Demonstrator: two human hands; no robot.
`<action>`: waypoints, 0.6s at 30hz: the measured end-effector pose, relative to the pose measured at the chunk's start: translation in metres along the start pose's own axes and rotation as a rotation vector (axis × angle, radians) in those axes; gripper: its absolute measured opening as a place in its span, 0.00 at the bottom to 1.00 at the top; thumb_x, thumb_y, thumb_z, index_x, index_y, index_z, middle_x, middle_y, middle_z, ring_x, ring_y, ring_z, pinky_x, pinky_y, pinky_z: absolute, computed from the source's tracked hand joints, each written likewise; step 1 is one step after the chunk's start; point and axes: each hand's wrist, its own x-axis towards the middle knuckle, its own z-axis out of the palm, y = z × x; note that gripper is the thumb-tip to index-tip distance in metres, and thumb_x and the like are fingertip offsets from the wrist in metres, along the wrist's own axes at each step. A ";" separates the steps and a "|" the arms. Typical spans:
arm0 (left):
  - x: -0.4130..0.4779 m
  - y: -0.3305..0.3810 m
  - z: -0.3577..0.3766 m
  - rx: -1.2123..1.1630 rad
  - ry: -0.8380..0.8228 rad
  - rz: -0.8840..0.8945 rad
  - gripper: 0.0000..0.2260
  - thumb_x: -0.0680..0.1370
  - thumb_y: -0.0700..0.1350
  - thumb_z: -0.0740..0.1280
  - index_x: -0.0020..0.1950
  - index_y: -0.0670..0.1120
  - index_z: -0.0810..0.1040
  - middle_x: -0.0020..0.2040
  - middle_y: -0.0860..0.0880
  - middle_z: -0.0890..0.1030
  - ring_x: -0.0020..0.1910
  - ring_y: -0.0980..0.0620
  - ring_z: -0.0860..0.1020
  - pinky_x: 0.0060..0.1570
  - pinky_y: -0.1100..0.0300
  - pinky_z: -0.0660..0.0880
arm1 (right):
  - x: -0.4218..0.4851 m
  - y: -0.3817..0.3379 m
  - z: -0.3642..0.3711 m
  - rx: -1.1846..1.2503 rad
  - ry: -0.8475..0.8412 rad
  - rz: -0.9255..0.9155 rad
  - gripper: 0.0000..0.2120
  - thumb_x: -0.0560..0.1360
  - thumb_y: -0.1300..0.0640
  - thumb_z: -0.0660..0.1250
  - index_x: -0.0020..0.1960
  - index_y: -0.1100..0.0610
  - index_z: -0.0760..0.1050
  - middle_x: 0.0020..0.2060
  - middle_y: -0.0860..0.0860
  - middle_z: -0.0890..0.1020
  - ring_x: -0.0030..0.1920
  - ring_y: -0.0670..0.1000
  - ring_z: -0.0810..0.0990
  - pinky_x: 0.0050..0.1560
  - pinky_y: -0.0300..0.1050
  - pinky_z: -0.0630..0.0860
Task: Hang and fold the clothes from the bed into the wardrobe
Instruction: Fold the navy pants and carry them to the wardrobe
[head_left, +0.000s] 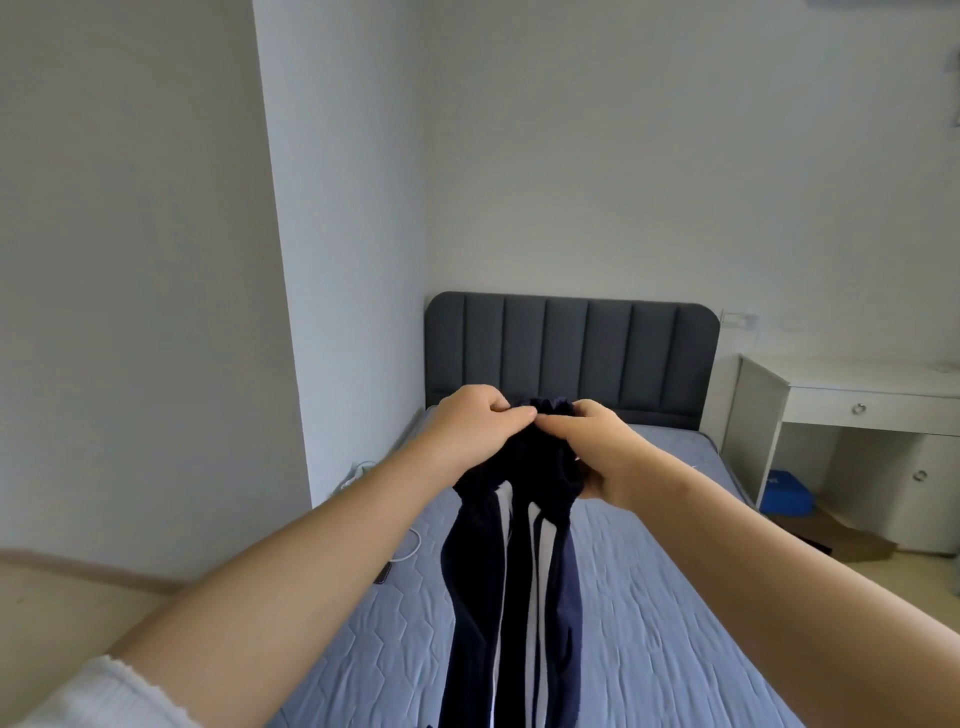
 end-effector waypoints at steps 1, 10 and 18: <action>-0.002 0.001 -0.002 -0.155 -0.066 -0.050 0.08 0.75 0.51 0.68 0.38 0.49 0.76 0.39 0.51 0.78 0.42 0.52 0.77 0.45 0.59 0.73 | 0.000 0.001 -0.002 0.038 0.036 0.008 0.04 0.77 0.59 0.65 0.49 0.58 0.73 0.40 0.55 0.82 0.36 0.52 0.83 0.26 0.43 0.78; -0.026 -0.002 0.001 -0.392 -0.263 0.258 0.34 0.64 0.39 0.75 0.64 0.53 0.61 0.61 0.55 0.69 0.56 0.63 0.74 0.53 0.69 0.72 | 0.001 -0.002 -0.002 0.407 0.204 0.079 0.07 0.77 0.66 0.60 0.55 0.64 0.71 0.38 0.60 0.76 0.33 0.55 0.77 0.19 0.42 0.74; -0.020 -0.014 0.005 -0.037 0.171 0.436 0.28 0.64 0.30 0.67 0.59 0.50 0.64 0.57 0.49 0.65 0.58 0.50 0.67 0.51 0.76 0.64 | -0.014 -0.010 0.003 0.246 0.101 -0.012 0.14 0.77 0.61 0.61 0.62 0.59 0.66 0.38 0.59 0.75 0.27 0.53 0.79 0.24 0.42 0.76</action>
